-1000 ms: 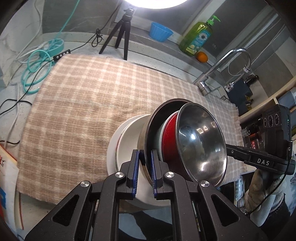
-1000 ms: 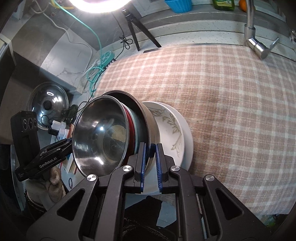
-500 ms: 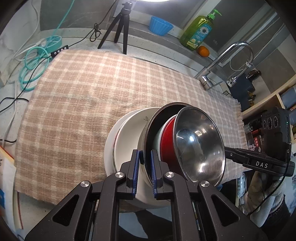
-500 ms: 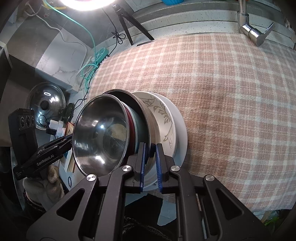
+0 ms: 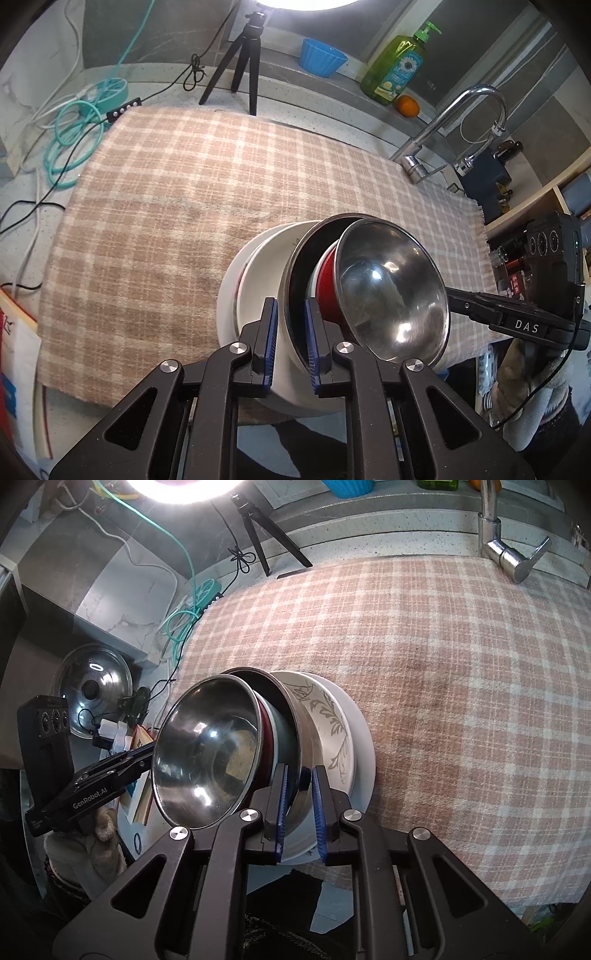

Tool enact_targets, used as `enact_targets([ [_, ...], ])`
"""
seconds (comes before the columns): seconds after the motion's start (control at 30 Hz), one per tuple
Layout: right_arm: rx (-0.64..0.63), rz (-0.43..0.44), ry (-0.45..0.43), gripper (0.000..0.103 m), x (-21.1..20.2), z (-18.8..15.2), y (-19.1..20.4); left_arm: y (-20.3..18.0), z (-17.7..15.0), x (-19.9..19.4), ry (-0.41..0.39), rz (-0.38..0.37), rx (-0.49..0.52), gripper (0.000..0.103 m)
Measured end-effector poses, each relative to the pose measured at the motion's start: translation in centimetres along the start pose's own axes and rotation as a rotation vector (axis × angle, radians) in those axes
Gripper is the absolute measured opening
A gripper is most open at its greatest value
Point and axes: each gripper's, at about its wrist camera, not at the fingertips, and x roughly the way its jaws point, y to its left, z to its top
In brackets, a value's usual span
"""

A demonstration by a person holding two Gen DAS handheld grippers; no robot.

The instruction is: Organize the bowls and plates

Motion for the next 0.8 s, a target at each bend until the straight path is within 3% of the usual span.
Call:
enact_targets([
  [0.17, -0.003, -0.020, -0.021, 0.039, -0.7, -0.2, -0.1, -0.2, -0.2, -0.6, -0.019, 0.020, 0.016, 0.027],
  [0.37, -0.016, -0.022, -0.063, 0.045, -2.2, -0.7, -0.1, -0.4, -0.4, -1.4, -0.044, 0.051, 0.036, 0.027],
  [0.47, -0.027, -0.026, -0.095, 0.060, -3.3, -1.0, 0.1, -0.9, -0.5, -2.0, -0.066, 0.071, 0.060, 0.037],
  [0.63, -0.071, -0.055, -0.148, 0.072, -5.0, -1.6, 1.0, -1.9, -0.6, -3.2, -0.112, 0.100, 0.097, 0.051],
  [0.73, -0.090, -0.061, -0.176, 0.073, -6.0, -2.0, 1.4, -2.7, -0.8, -4.1, -0.147, 0.126, 0.122, 0.061],
  [0.8, -0.106, -0.072, -0.204, 0.083, -6.7, -2.3, 1.7, -3.0, -0.9, -4.8, -0.171, 0.138, 0.132, 0.068],
])
